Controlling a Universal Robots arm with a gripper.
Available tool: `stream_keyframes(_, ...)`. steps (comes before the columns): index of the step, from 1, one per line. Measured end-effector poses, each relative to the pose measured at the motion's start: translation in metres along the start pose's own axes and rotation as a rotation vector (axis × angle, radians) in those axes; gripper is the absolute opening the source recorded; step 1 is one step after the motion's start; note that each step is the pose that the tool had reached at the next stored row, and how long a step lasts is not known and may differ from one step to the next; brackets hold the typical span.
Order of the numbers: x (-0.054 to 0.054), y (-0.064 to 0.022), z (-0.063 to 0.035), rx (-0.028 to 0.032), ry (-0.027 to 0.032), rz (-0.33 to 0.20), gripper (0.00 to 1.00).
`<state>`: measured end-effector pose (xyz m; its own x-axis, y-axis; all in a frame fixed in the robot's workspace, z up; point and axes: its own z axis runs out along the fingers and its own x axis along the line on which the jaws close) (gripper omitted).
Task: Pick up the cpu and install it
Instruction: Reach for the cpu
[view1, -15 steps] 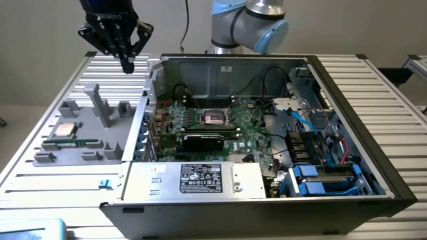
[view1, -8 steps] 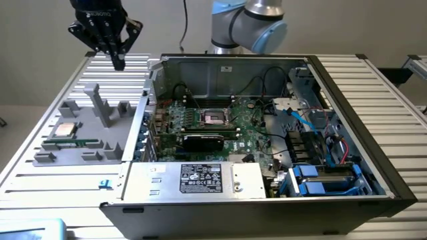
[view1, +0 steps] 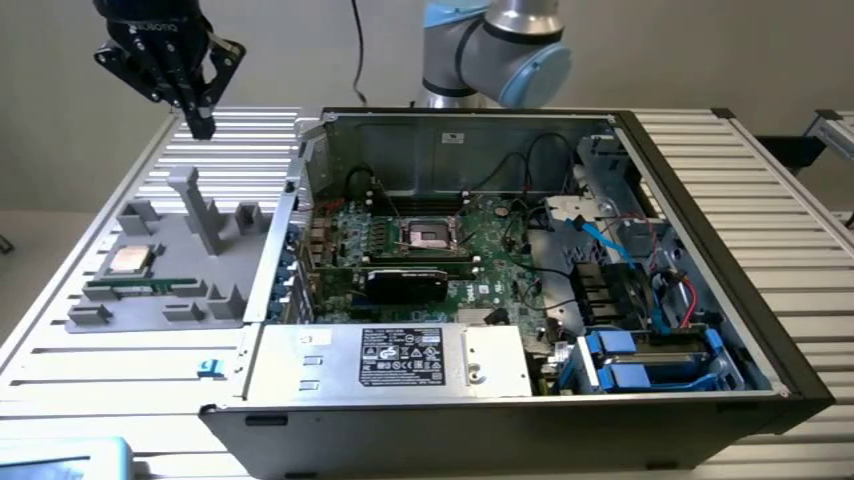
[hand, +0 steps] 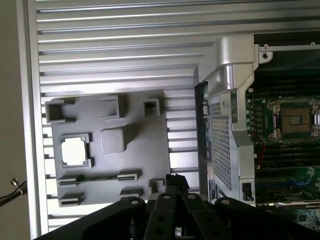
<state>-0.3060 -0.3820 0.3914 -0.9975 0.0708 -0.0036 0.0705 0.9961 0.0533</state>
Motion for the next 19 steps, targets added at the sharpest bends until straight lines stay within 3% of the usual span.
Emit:
stream_keyframes(4, 0.018, -0.0009, 0.0002, -0.004, 0.0107, 0.001, 0.11)
stream_keyframes(9, 0.036, -0.002, 0.0005, -0.0116, 0.0294, 0.0, 0.11)
stream_keyframes(19, 0.065, -0.0039, 0.0016, -0.0118, 0.0333, -0.023, 0.11)
